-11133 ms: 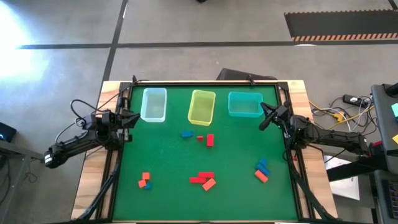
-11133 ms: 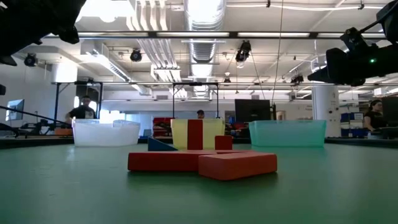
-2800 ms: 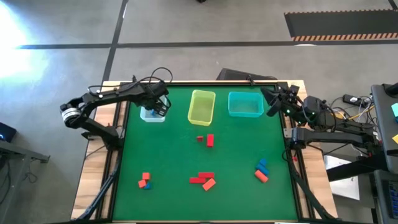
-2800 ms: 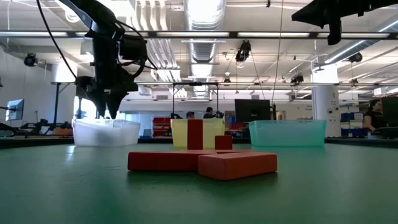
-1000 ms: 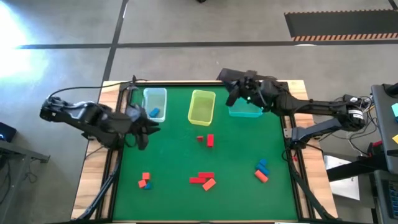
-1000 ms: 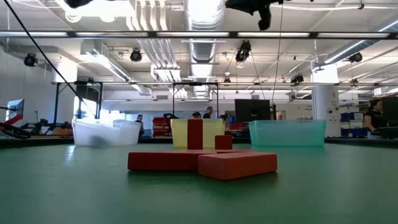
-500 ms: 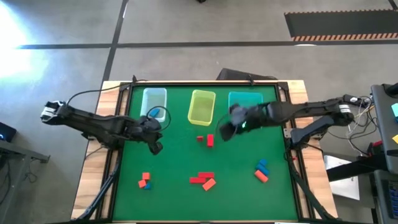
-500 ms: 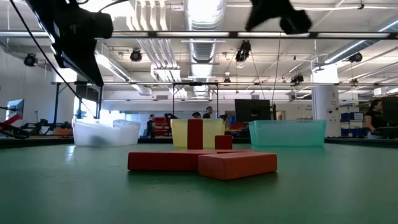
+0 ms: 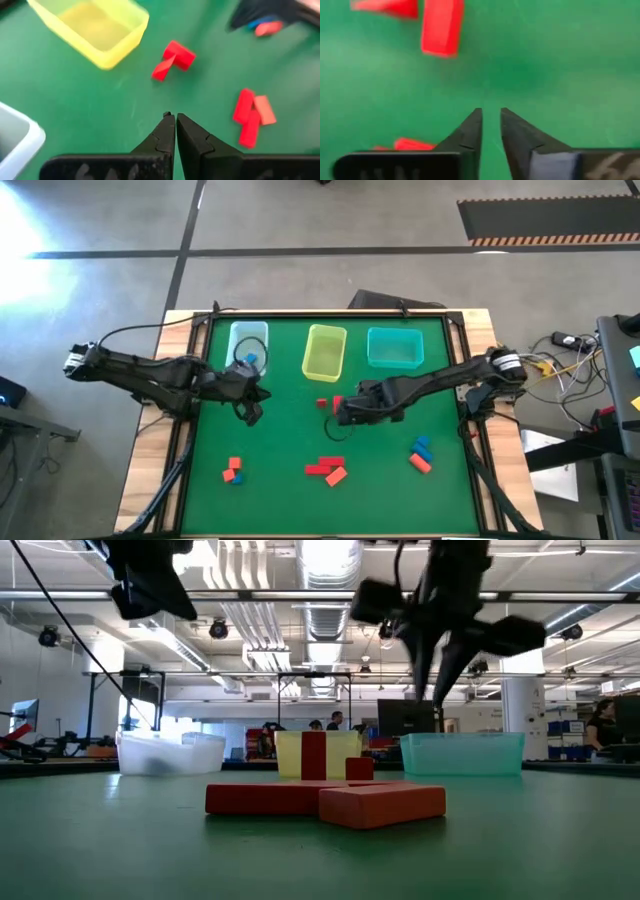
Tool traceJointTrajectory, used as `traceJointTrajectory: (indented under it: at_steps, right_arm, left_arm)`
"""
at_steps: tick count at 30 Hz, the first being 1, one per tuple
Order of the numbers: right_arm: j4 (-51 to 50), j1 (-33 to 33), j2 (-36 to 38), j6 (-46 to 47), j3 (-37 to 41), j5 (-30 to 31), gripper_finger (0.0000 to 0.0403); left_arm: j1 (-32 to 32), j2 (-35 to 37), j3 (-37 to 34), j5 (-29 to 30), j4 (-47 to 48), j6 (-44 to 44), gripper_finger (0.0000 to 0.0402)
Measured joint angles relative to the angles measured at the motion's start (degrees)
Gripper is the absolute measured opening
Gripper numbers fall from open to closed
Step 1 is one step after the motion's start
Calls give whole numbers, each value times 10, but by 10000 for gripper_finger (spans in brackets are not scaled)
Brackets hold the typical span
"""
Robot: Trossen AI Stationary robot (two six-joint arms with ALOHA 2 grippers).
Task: Sort & place blocks by color
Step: Put the red block into the blue bin
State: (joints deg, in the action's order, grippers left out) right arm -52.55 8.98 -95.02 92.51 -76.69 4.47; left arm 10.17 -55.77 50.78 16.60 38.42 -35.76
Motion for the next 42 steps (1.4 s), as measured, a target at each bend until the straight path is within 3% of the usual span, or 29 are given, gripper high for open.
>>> traceJointTrajectory:
  at_steps: [10,17,25,38,42]
  right_arm:
    - [138,-85,-79,-53,1,-6,249]
    - [212,-110,-115,-77,0,-65,302]
    - [178,-109,-131,-93,0,-73,278]
    - [163,-109,-134,-153,0,-45,129]
    - [160,-110,-132,-161,0,-64,120]
  left_arm:
    - [0,55,13,33,0,20,0]
    - [0,71,13,54,0,20,0]
    - [0,69,7,66,-1,19,0]
    - [0,62,3,80,-4,19,0]
    - [0,62,3,80,-4,20,0]
